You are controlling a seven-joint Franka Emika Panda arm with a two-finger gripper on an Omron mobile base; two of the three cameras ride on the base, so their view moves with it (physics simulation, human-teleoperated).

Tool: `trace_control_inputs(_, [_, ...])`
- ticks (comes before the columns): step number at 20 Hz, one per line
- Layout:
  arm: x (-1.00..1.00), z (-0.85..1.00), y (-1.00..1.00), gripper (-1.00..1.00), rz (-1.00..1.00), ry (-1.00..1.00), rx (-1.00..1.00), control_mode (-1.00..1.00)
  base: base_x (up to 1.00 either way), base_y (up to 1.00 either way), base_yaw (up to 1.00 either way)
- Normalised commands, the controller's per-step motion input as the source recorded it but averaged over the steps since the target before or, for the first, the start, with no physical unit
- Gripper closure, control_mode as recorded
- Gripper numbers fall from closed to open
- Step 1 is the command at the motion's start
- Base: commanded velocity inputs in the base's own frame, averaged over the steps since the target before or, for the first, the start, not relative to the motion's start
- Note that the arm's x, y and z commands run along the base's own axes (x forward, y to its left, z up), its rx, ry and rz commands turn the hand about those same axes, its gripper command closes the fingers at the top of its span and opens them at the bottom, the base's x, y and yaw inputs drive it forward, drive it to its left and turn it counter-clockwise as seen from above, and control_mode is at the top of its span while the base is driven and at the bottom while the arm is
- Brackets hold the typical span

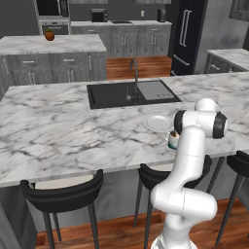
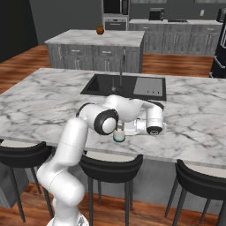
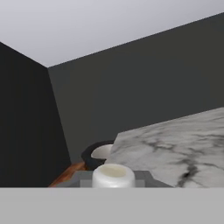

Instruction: Pick up the marshmallow and place it in the cup of hot chocolate on the dining counter.

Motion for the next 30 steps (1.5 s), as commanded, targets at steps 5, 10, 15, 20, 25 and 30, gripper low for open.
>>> trace_control_inputs(5, [0.09, -0.10, 0.00, -1.00, 0.00, 0.00, 0.00, -1.00, 0.00, 0.00, 0.00])
trace_control_inputs(10, [0.03, 0.00, 0.01, -1.00, 0.00, 0.00, 0.00, -1.00, 0.00, 0.00, 0.00])
trace_control_inputs(15, [0.00, 0.09, 0.04, -1.00, 0.00, 0.00, 0.00, -1.00, 0.00, 0.00, 0.00])
trace_control_inputs(20, [-0.14, 0.39, 0.00, -1.00, 0.00, -0.03, 0.00, -1.00, 0.00, 0.00, 0.00])
trace_control_inputs(25, [-0.33, 0.45, 0.00, -1.00, 0.00, -0.14, 0.00, -1.00, 0.00, 0.00, 0.00])
trace_control_inputs(30, [-0.68, 0.22, 0.20, -1.00, 0.00, -0.45, -0.07, -1.00, 0.00, 0.00, 0.00])
